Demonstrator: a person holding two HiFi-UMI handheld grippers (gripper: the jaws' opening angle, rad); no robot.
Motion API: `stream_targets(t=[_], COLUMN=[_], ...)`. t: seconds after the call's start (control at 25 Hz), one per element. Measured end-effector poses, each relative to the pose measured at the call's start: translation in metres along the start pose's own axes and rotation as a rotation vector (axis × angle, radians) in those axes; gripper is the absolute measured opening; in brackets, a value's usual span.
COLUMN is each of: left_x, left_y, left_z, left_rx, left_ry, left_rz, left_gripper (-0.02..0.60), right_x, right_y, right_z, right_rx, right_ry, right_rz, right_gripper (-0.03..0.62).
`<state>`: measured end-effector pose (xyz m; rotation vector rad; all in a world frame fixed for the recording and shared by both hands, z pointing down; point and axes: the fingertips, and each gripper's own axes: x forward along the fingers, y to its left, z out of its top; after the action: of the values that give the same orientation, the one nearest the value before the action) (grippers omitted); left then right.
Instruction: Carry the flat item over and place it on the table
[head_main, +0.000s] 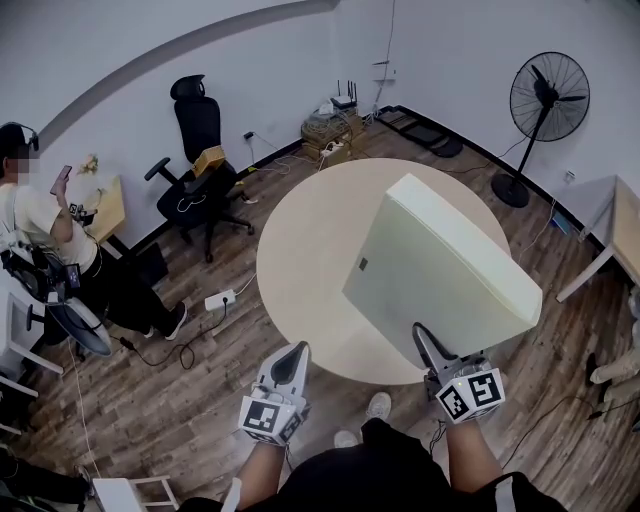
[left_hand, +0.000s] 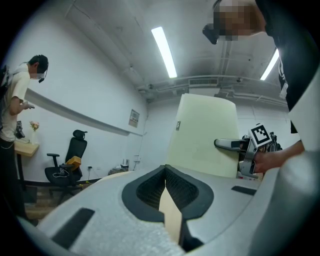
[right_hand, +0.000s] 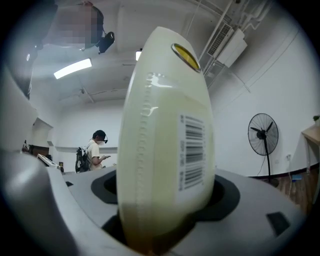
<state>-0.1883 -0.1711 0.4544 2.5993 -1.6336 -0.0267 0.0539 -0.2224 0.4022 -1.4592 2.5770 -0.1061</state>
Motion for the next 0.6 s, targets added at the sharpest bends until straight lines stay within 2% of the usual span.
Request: stream_targets(t=[0.12,0.28,0.48,0.6], left_x=[0.023,0.058,0.099,0.113], left_y=[0.015,0.024,0.045,0.056], left_z=[0.0,0.003,-0.004,0.0], left_rx=[0.008,0.005,0.008,0.027], left_ry=[0.011,0.017,0.062,0.069], left_rz=[0.019,0.034,0.095,0.1], left_gripper=[0.008,0.008,0.008,0.008], right_x=[0.019,0.042,0.066,0.075], right_y=[-0.016,-0.036,-0.055,-0.064], right_z=[-0.015,-0.039,-0.081,-0.106], right_rx=[0.058,0.188,0.381,0.448], right_ry=[0.029,0.092,0.204,0.281], right_rz=[0.035,0.109,0.192,0.218], right_gripper=[0.37,0.371,0.371,0.371])
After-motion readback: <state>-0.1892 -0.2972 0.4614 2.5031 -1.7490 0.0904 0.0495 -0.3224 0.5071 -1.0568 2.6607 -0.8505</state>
